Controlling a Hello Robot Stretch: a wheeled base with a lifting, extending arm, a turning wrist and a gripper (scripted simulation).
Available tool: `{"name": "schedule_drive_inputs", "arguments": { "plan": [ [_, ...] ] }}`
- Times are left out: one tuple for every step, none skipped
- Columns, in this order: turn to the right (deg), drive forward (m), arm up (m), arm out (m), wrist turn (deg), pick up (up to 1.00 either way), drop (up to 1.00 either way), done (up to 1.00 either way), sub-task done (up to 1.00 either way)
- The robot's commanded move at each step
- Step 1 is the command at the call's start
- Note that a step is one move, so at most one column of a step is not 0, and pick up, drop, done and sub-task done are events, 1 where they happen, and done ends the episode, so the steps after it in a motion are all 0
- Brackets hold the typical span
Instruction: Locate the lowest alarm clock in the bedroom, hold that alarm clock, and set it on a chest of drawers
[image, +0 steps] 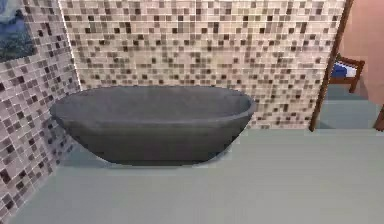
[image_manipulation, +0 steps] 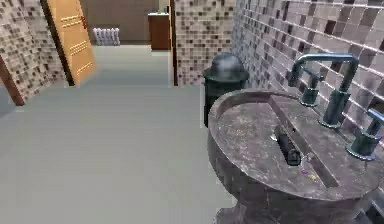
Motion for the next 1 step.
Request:
{"name": "schedule_drive_inputs", "arguments": {
  "plan": [
    [42.0,0.0,0.0,0.0,0.0,0.0,0.0,0.0,0.0]
  ]
}}
